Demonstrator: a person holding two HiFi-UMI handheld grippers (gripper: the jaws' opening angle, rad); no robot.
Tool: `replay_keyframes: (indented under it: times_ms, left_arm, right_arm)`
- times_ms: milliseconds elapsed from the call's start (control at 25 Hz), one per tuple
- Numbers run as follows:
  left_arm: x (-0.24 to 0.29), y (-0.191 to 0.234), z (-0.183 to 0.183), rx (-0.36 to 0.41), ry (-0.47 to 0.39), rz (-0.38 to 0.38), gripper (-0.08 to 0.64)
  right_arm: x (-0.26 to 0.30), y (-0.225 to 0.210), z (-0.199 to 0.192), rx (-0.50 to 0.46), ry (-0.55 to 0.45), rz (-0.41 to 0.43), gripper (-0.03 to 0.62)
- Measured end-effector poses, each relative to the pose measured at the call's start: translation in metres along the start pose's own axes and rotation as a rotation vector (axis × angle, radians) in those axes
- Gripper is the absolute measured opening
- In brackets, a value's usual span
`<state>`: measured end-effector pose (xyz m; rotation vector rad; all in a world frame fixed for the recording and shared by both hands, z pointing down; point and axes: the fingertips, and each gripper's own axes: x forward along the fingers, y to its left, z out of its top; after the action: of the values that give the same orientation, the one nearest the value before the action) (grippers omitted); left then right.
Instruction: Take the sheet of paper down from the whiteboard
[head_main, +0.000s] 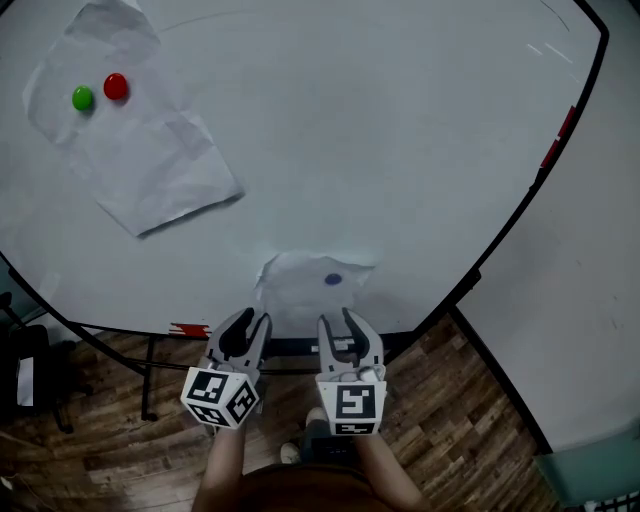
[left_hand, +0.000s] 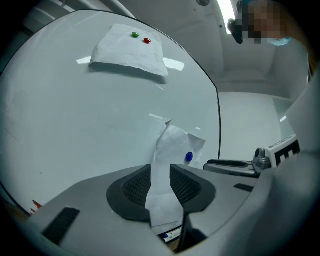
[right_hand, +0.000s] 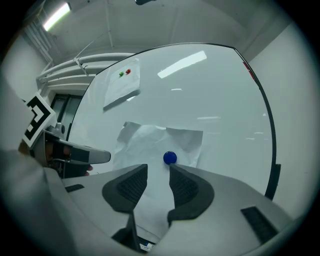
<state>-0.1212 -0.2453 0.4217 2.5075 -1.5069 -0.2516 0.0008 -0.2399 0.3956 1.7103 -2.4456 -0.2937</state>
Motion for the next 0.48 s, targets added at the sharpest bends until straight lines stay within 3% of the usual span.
replay_keyframes:
  times_ms: [480]
  left_arm:
    - [0.022,0.011,0.005,0.009,-0.021,0.001,0.13]
  right_arm:
    - [0.025,-0.011,-0.002,-0.023,-0.017,-0.007,0.15]
